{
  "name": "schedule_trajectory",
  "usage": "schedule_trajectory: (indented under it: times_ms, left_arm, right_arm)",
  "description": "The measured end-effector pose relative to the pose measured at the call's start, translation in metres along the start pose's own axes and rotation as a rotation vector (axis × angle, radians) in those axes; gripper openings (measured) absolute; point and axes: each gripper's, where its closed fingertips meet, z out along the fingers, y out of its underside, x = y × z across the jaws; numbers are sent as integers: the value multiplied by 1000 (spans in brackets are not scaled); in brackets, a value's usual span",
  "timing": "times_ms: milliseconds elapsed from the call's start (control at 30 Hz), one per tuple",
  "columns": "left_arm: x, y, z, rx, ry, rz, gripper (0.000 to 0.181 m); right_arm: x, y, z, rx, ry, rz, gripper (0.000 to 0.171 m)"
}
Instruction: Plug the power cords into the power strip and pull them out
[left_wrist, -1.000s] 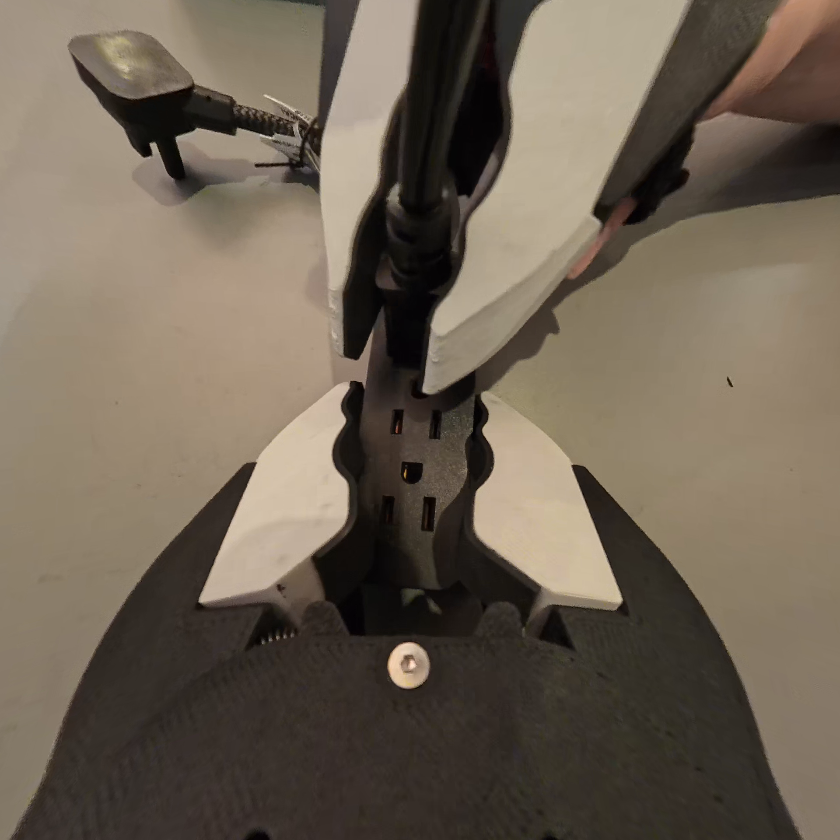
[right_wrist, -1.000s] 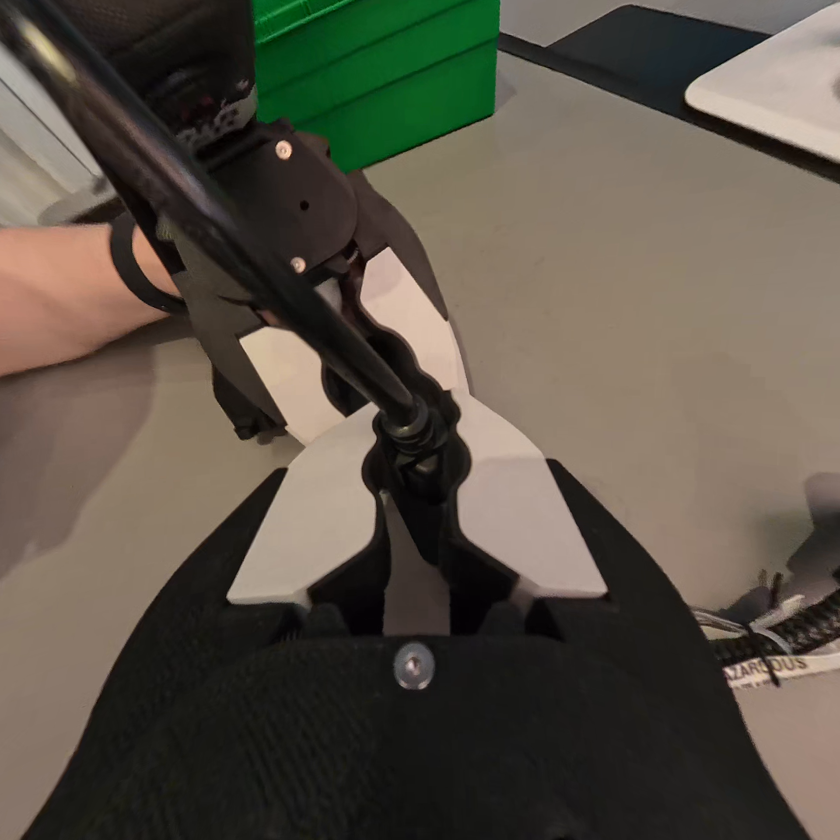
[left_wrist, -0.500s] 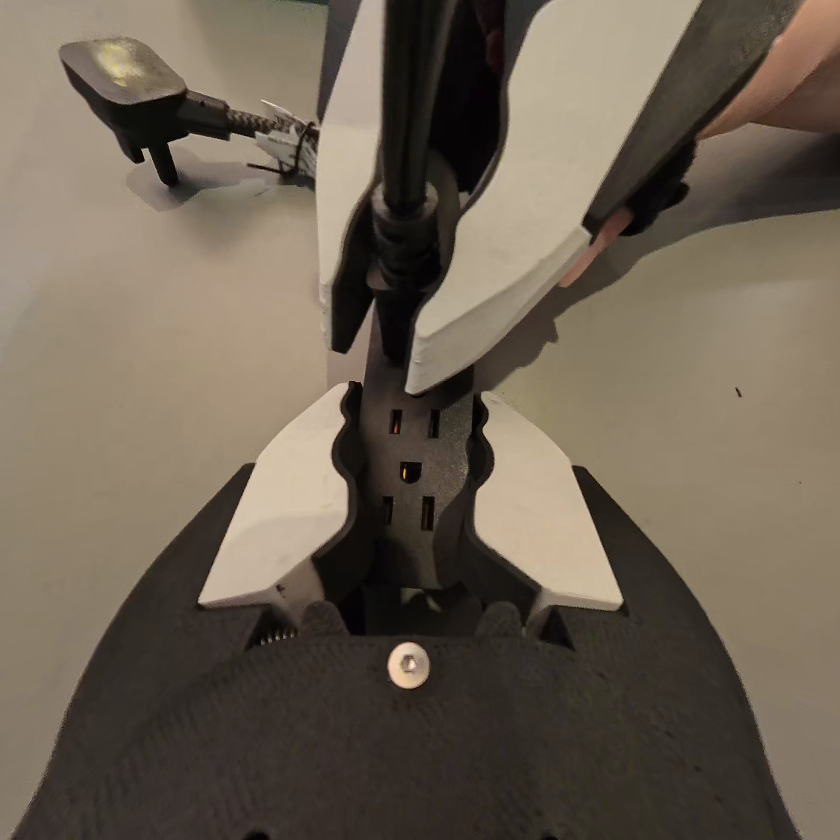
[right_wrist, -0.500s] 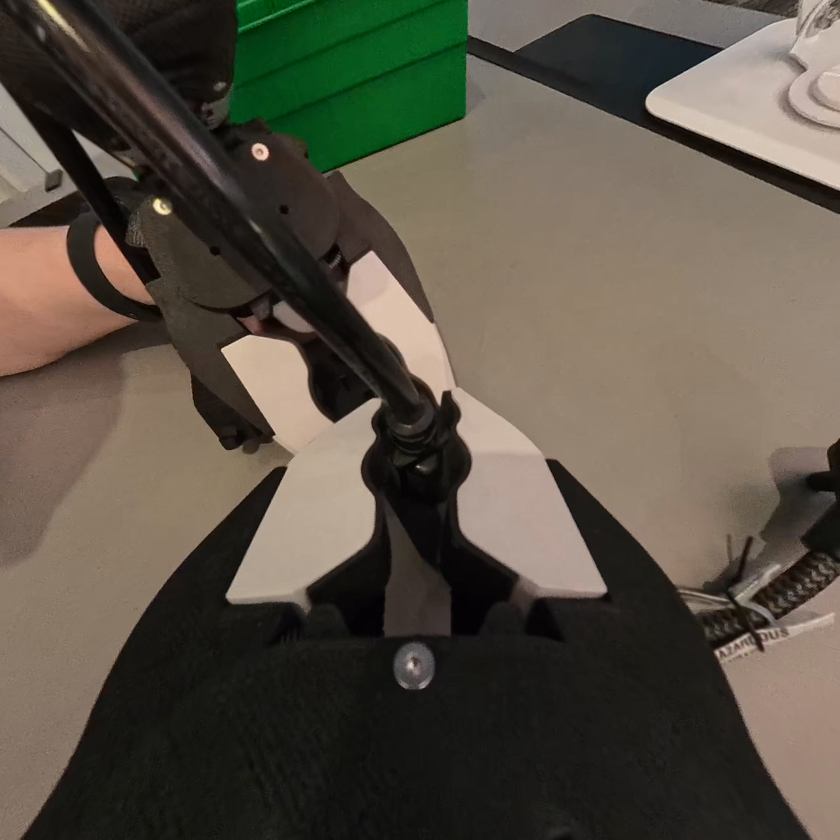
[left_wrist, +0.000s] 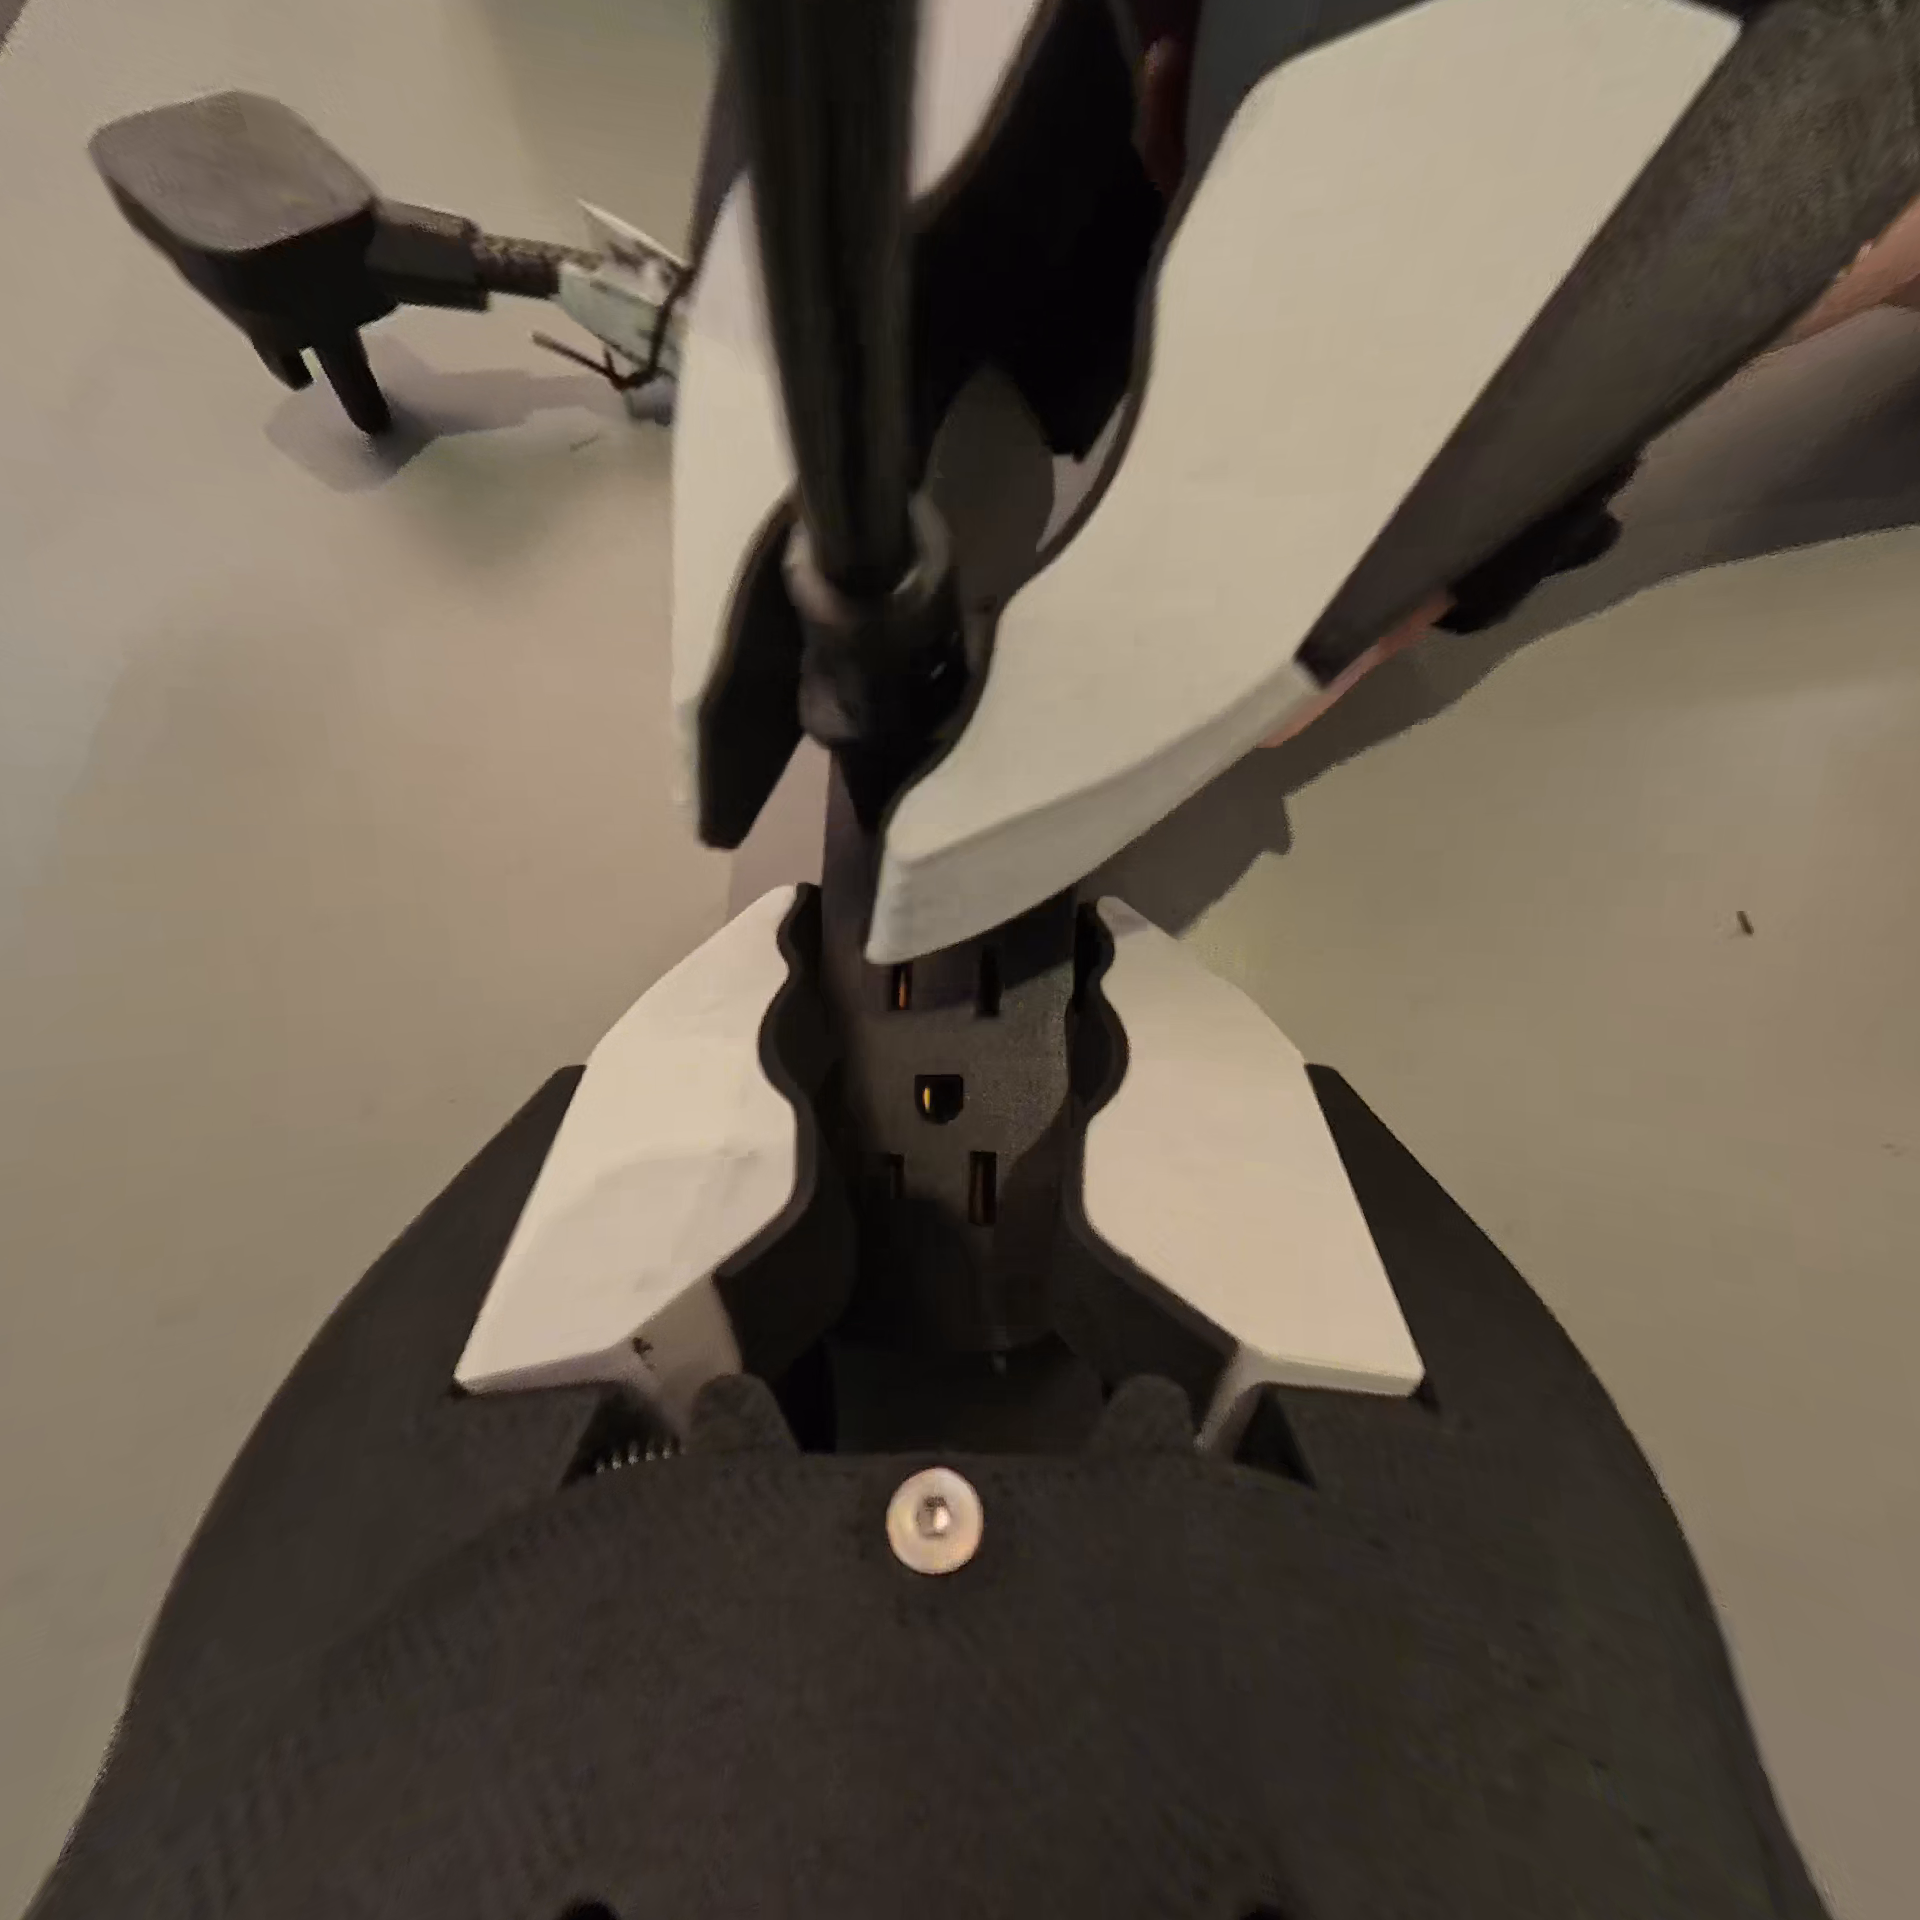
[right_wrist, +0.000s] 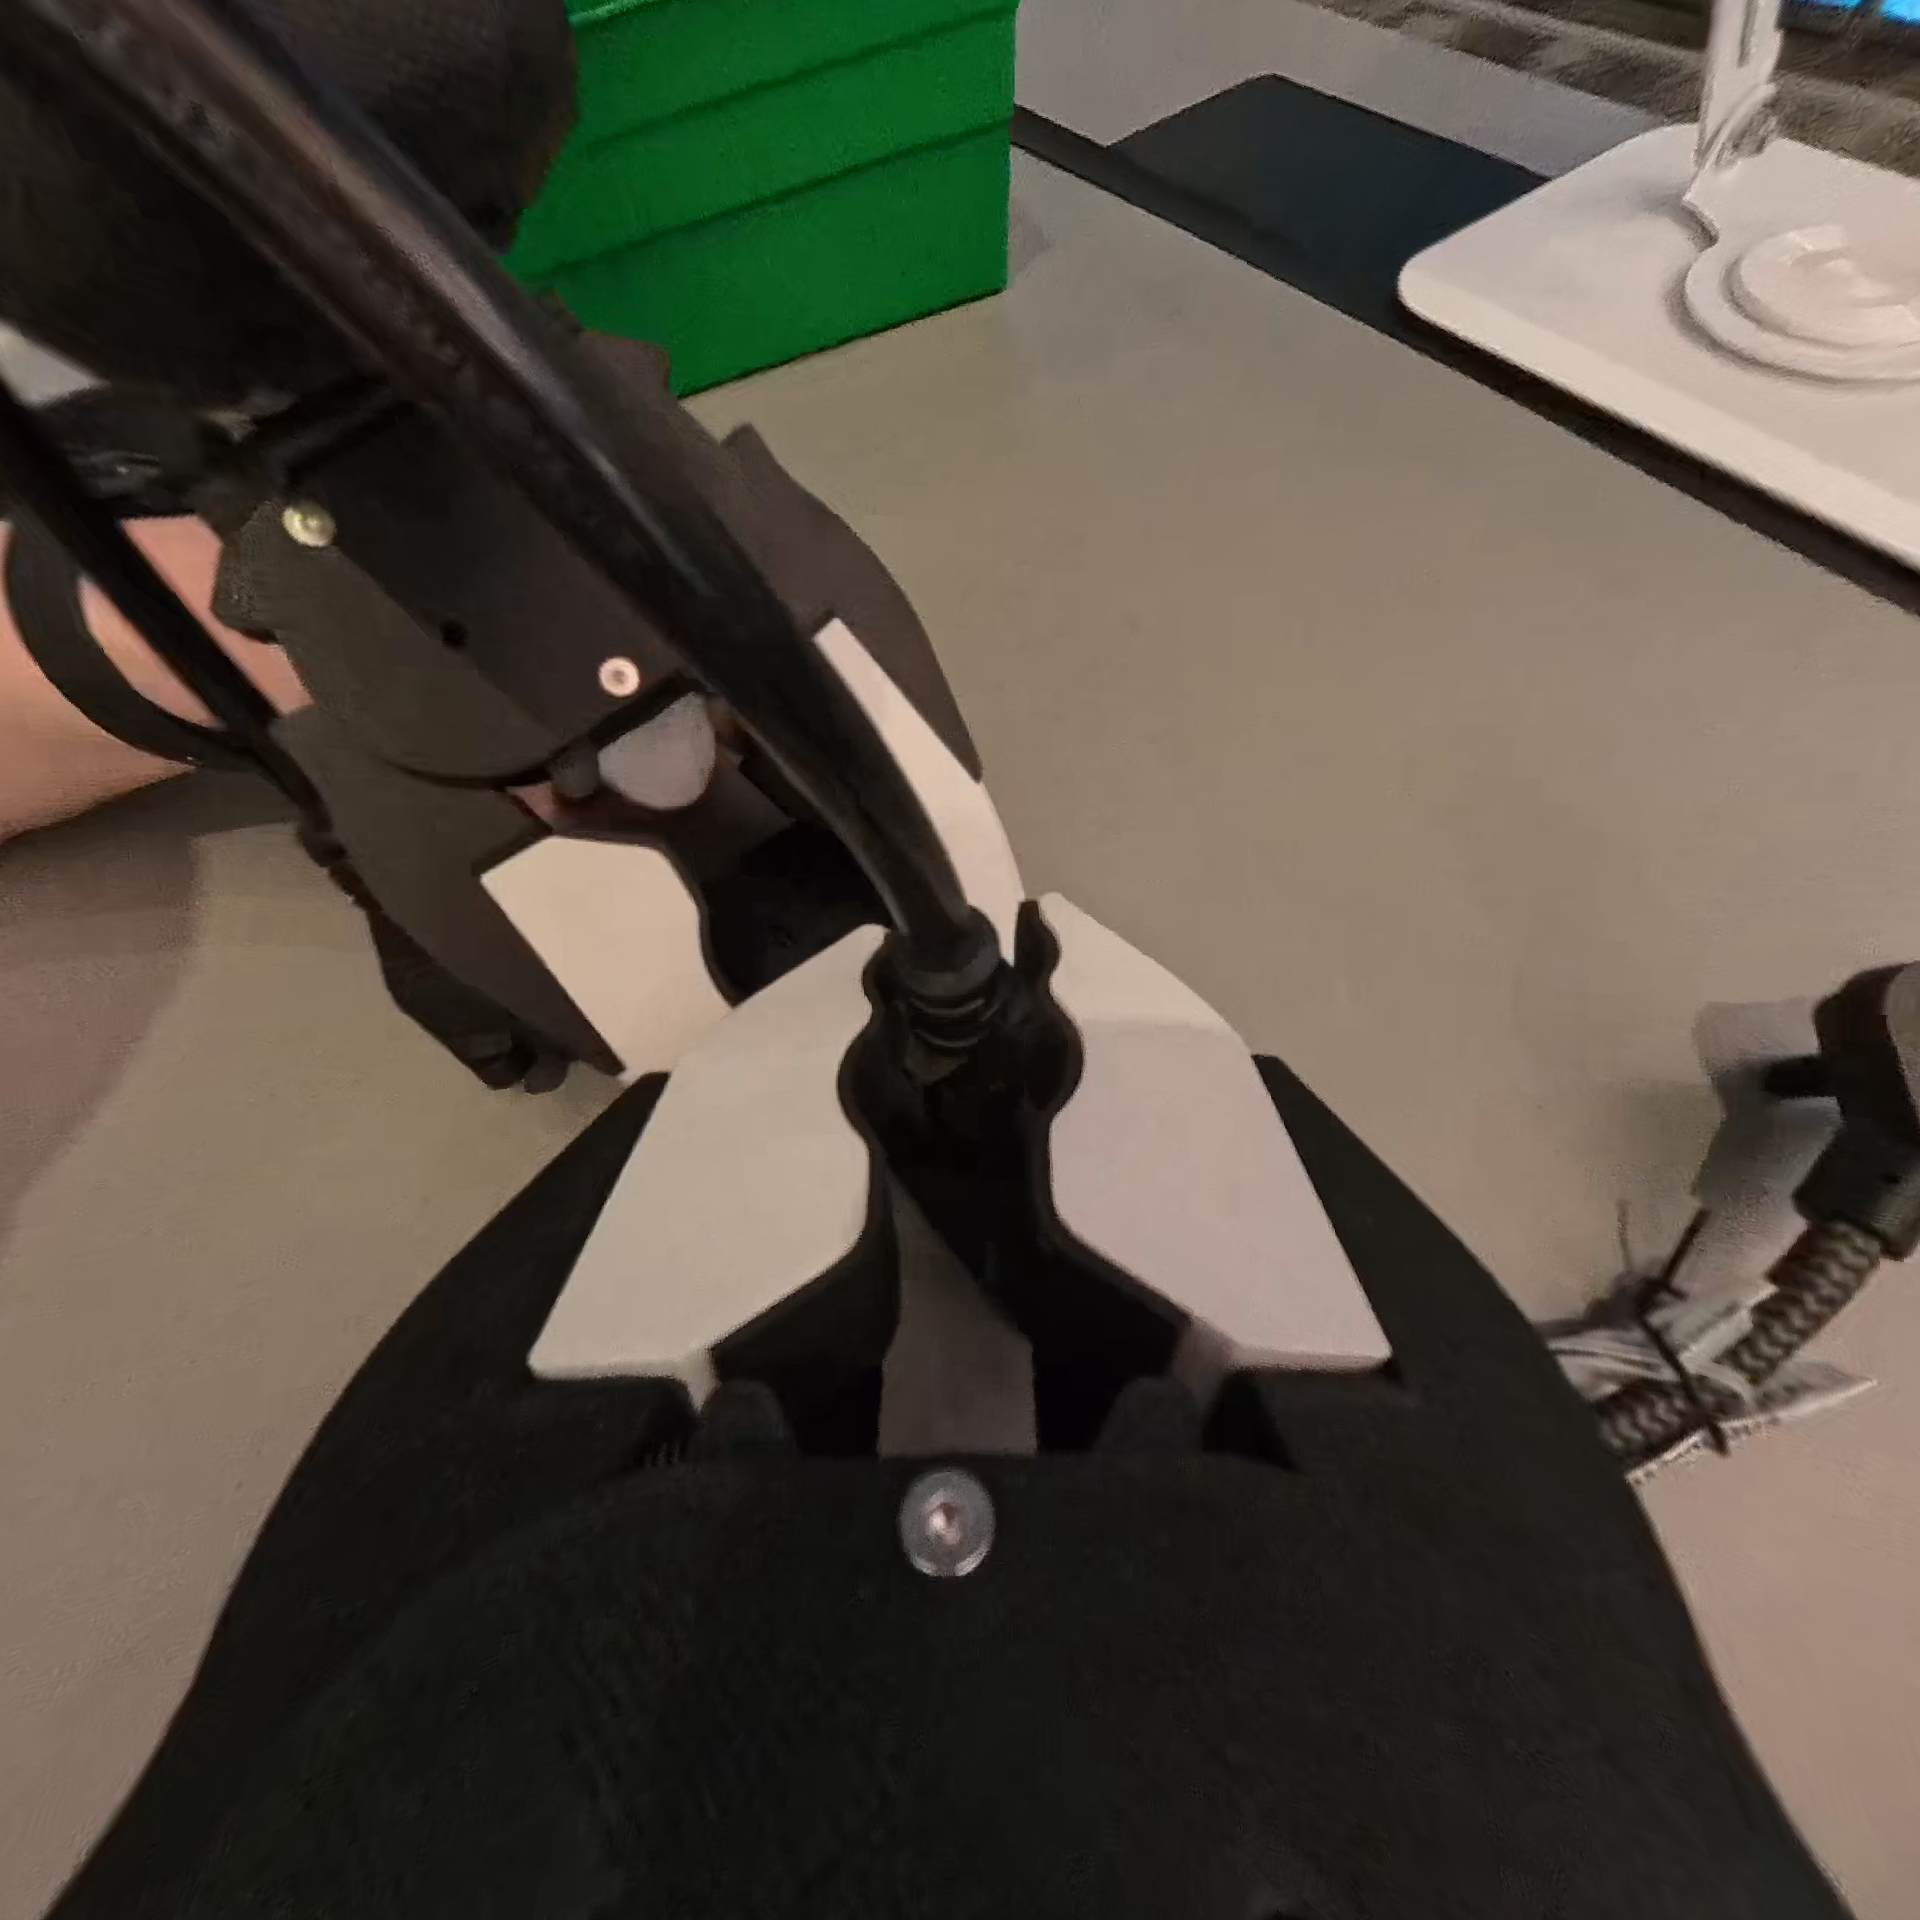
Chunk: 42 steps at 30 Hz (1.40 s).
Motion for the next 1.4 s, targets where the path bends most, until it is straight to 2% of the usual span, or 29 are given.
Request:
schedule_trajectory:
  times_ms: [200,367,467,600,733,900,1033,1200,1300,1400]
  left_arm:
    - [-3,1,-1,5,-25,-40,47]
    - [-2,-2,-1,-12,-69,58,48]
    - [-1,-2,-1,-25,-102,115,47]
    - [-2,-2,0,-24,-92,79,48]
    - [-1,-3,0,-10,-72,77,48]
    - [-1,-2,2,-22,-29,48,49]
    - [-2,-2,3,-3,22,5,50]
    - [5,2,0,-13,77,39,51]
    - [7,7,-6,-17,127,39,50]
    - [-1,8,-10,10,132,14,49]
  right_arm:
    - [14,-5,4,18,-99,75,20]
    - [11,-1,-7,67,-156,214,21]
    - [8,-2,-6,34,-136,247,20]
    - [8,-8,4,-123,18,-42,20]
    - [7,-7,4,-139,31,-131,20]
    - [15,-1,1,-45,-181,184,21]
    - [18,-1,7,-146,-165,155,20]
    - [5,6,5,-264,-321,260,22]
    - [-4,5,8,-272,-374,327,22]
    - [-1,-1,13,-230,-349,344,23]
